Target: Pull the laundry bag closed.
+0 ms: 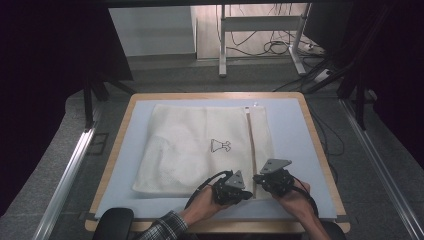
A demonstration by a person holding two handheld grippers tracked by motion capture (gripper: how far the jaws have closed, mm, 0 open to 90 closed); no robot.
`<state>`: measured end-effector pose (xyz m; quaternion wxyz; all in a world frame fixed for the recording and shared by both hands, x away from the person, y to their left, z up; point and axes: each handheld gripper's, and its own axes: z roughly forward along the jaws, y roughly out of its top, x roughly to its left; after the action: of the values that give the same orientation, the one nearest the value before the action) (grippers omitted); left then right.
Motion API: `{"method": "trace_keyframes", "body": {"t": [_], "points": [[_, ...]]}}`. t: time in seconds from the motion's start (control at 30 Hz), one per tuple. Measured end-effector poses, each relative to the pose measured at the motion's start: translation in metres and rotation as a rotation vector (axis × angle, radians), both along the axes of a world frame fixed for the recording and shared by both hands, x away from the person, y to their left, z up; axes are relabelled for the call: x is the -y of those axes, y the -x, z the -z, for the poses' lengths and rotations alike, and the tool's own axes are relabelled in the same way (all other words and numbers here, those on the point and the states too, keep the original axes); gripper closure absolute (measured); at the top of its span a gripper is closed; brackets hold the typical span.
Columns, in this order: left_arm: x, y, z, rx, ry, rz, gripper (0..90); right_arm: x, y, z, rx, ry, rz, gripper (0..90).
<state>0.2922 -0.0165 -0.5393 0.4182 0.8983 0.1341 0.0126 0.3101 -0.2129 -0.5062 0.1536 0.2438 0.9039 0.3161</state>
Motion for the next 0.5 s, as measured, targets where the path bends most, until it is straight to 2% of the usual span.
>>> {"method": "trace_keyframes", "body": {"t": [0.5], "points": [[0.0, 0.0, 0.0, 0.003, 0.0, -0.001, 90.0, -0.002, -0.013, 0.002, 0.015, 0.013, 0.023, 86.1]]}}
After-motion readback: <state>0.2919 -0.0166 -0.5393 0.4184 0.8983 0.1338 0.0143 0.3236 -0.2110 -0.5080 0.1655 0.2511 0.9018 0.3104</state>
